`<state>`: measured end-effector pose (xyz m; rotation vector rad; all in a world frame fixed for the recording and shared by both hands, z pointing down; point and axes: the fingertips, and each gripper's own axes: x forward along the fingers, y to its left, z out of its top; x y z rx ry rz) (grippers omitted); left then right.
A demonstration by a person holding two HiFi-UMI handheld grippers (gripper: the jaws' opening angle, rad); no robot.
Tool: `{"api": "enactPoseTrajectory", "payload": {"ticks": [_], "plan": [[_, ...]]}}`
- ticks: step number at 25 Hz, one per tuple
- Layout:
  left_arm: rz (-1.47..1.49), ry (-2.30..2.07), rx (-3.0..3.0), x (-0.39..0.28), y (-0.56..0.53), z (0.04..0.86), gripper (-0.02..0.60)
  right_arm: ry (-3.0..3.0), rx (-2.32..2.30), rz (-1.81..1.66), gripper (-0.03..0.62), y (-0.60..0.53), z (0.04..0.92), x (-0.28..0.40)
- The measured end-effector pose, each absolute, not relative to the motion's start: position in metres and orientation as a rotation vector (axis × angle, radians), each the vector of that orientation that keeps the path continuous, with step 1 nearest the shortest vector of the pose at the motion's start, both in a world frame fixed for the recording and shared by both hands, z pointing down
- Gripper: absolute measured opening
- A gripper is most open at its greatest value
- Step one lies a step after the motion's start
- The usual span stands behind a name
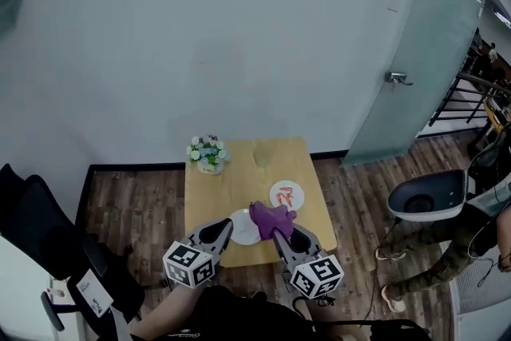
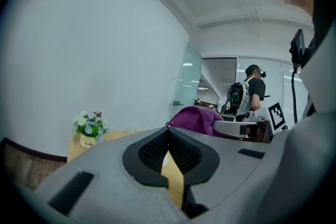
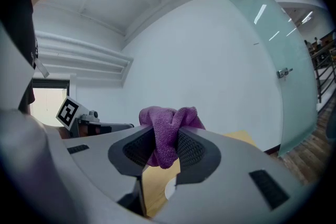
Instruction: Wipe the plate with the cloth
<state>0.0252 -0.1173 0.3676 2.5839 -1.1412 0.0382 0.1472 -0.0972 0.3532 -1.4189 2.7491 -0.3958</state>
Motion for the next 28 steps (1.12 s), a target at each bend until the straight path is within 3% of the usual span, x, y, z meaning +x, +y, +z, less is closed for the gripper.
{"api": "enactPoseTrajectory", "payload": {"ticks": [28], "plan": [[0.062,-1.084,2.484,-0.033,-0.170,0.420,0.000,2.810,-1.517,-0.527,0.104,-0.148,0.393,0.083]]}}
